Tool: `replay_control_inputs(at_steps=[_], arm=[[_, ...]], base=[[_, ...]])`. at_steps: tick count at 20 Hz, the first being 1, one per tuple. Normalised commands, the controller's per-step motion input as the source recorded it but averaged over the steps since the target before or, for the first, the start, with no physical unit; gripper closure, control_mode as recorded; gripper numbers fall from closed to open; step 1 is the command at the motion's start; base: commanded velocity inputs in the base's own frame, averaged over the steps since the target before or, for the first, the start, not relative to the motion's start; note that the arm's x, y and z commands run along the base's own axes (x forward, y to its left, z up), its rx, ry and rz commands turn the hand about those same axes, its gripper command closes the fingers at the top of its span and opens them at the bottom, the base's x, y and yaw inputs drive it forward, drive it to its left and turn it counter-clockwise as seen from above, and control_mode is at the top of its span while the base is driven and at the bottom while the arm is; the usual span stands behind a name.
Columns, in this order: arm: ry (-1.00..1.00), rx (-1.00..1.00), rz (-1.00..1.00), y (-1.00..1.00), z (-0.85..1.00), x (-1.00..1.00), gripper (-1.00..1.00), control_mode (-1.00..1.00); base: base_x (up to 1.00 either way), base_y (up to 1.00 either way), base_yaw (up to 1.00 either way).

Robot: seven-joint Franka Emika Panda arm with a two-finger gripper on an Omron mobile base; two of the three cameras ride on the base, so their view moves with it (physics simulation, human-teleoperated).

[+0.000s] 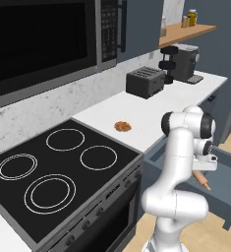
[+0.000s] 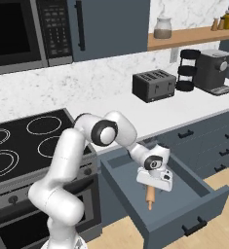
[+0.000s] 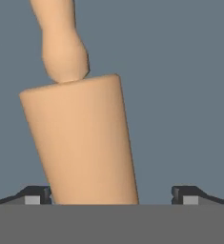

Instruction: Pick the rolling pin from the drawer and place it on the counter.

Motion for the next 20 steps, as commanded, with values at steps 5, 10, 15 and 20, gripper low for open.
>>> replay_control_inputs(at_steps=[5, 10, 15, 20], arm=[[0.0, 0.0, 0.02, 0.0, -0.41, 0.02, 1.0, -1.0], [0.0, 0.0, 0.01, -0.02, 0.0, 0.0, 1.0, -1.0], [-0.07, 0.06, -0.01, -0.13, 0.6, -0.02, 1.0, -1.0], [-0.24, 0.13, -0.08, -0.07, 1.0, -0.04, 1.0, -1.0]], base=[[0.0, 0.0, 0.0], [0.0, 0.0, 0.0], [0.0, 0.0, 0.0], [0.0, 0.0, 0.0]])
